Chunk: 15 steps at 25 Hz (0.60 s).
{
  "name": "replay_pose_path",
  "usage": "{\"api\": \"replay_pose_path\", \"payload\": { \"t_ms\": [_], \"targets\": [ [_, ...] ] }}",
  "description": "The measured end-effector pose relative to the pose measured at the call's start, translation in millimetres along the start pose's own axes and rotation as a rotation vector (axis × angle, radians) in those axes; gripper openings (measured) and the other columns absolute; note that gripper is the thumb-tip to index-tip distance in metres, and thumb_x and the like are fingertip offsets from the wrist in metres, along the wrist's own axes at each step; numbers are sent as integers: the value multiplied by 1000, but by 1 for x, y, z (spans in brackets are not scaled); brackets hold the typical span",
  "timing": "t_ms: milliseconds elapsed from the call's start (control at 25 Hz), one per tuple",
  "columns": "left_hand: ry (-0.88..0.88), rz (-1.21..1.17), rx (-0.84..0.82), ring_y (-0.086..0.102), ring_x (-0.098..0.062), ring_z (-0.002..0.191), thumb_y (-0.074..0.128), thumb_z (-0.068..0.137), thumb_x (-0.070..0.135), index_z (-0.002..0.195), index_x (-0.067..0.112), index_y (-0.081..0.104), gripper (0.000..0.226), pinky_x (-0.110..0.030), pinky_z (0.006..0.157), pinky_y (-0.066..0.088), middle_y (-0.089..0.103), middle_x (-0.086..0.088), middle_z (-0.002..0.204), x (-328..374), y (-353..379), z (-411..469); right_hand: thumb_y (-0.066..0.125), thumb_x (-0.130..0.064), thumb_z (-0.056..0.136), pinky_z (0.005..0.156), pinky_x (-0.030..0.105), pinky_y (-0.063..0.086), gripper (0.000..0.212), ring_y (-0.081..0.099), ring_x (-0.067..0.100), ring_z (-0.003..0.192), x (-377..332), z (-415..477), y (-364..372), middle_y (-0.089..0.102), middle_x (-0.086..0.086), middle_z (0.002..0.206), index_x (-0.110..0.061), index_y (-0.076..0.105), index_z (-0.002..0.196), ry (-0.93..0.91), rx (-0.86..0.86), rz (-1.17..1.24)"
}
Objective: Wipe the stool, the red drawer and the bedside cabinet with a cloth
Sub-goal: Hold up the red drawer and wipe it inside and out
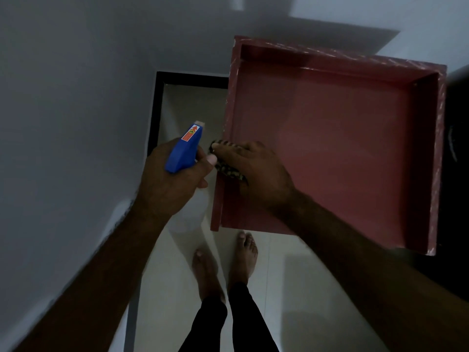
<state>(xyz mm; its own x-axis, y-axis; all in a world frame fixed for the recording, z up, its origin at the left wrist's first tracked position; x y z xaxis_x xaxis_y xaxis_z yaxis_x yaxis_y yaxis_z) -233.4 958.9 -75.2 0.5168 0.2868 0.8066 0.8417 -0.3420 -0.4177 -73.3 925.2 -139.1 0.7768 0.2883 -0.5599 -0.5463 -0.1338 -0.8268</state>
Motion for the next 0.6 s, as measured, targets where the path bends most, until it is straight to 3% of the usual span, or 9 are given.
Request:
{"api": "replay_pose_path", "payload": {
  "t_ms": [120,280,480,600],
  "targets": [
    [-2,-11,-6,66,3,61,69,92,19,89,13,58,12,-2,60,46,68,-16,81,0,0,1,54,-17,82,91,48,53,64,63,37,111,8,10,-1,67,9,139,-12,59,146,35,-2,21],
    [-6,-12,0,65,3,62,69,93,19,86,17,57,13,-1,60,45,68,-17,81,0,-2,1,60,-4,78,99,45,50,68,61,34,117,15,25,-9,67,12,138,-10,59,145,117,84,33],
    [-31,-24,1,67,-2,62,70,91,22,92,10,60,16,-4,58,48,68,-17,82,-2,-7,4,60,3,70,94,46,52,75,61,35,111,3,-4,-3,67,13,136,-9,59,145,103,93,61],
    [-31,-16,-7,66,2,62,68,92,20,91,8,60,15,-2,58,46,67,-18,83,0,-5,5,53,-3,77,94,47,54,68,64,38,112,9,1,-7,68,14,135,-9,59,145,104,93,54]
  ]
}}
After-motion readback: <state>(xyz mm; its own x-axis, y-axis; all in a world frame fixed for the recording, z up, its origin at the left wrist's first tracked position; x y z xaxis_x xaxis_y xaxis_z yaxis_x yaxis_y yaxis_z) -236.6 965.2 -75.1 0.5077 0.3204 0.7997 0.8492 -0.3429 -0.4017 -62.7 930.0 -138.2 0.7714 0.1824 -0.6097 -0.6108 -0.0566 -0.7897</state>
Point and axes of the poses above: each hand's wrist, its own z-axis towards the middle knuckle, its own y-axis out of the palm, x = y × z, the point moved 6 cm from there along z, towards the middle knuckle
